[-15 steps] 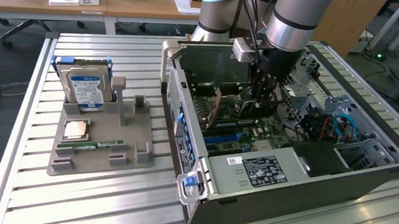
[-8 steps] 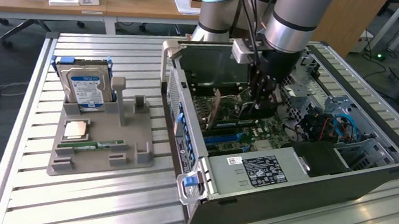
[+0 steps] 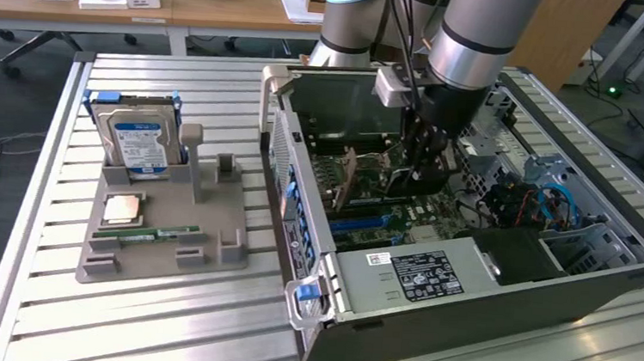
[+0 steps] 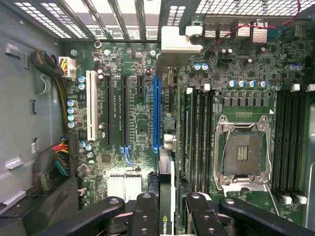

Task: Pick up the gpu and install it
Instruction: 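Insert the gpu into the slot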

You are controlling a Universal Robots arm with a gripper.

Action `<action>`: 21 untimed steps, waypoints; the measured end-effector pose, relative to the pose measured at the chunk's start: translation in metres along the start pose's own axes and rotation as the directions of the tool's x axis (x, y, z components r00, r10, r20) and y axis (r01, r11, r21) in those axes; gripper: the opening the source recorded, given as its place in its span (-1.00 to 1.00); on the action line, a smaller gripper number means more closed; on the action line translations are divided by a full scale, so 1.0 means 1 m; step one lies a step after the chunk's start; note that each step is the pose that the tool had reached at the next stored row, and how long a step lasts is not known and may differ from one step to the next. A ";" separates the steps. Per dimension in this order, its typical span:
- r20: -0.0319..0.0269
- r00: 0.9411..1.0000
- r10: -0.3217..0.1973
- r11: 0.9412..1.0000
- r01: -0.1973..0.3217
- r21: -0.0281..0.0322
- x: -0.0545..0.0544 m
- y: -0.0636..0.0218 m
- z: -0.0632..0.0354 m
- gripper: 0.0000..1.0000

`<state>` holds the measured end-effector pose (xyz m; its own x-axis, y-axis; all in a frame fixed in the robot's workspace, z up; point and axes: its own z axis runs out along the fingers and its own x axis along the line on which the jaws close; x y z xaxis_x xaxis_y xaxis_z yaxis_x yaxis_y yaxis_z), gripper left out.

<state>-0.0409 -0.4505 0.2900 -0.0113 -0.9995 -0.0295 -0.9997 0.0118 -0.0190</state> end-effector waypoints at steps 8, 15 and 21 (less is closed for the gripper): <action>0.000 1.000 0.000 1.000 0.000 0.001 0.002 0.0057 0.0000 -0.47; 0.000 1.000 0.000 1.000 0.000 0.001 0.003 0.0095 -0.0001 -0.47; 0.000 1.000 0.000 1.000 0.000 0.001 0.004 0.0116 -0.0002 -0.47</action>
<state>-0.0525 -0.4539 0.2898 -0.0110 -0.9995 -0.0297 -0.9997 0.0116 -0.0202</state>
